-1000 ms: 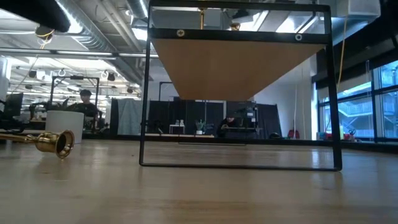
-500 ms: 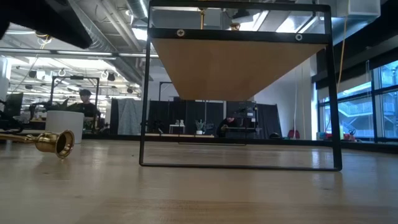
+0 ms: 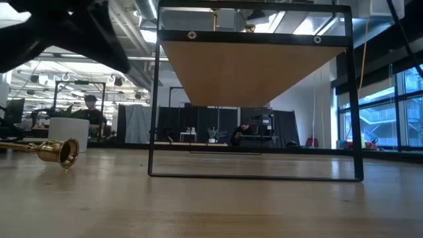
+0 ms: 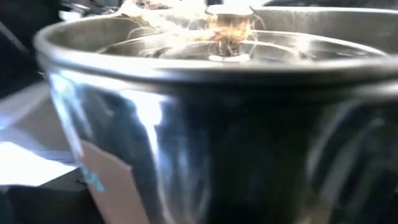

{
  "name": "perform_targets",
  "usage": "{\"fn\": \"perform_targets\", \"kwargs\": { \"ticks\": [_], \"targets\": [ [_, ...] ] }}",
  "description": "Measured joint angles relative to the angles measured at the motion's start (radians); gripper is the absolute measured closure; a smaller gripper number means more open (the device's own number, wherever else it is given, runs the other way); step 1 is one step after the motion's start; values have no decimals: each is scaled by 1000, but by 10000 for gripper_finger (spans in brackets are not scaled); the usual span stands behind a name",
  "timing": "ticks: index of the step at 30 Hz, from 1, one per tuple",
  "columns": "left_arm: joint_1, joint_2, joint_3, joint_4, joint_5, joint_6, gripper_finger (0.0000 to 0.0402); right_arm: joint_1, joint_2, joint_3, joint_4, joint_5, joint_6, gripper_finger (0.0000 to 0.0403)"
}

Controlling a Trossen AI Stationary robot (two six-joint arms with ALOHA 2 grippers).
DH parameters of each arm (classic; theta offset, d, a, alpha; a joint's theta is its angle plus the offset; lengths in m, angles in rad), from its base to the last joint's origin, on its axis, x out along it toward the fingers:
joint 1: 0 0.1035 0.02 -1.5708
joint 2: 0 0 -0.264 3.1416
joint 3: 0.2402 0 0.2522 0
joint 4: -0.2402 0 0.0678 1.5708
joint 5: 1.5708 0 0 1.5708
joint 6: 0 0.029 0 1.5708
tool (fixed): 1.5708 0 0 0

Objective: Pick & Place candle stick holders
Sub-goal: Put the right scented candle on the shelf

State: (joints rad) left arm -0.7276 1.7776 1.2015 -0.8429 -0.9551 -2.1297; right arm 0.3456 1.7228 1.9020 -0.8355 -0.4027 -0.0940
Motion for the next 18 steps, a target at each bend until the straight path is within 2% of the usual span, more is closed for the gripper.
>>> {"fn": "perform_targets", "kwargs": {
  "ticks": [3, 8, 11, 15, 18],
  "targets": [
    [13, 0, 0, 0, 3, 5, 400, -38, -60, -109, 71, -86, 1, 49],
    [32, 0, 0, 4, -9, 0, 400, -113, -156, -240, 140, -134, -24, 49],
    [50, -10, 0, 5, -5, -3, 400, -178, -211, -331, 179, -206, -45, 49],
    [88, -40, 0, 4, 6, -4, 400, -278, -293, -495, 302, -329, -24, 49],
    [124, -66, 0, 0, 12, 3, 400, -352, -361, -604, 403, -379, -3, 49]
  ]
}}
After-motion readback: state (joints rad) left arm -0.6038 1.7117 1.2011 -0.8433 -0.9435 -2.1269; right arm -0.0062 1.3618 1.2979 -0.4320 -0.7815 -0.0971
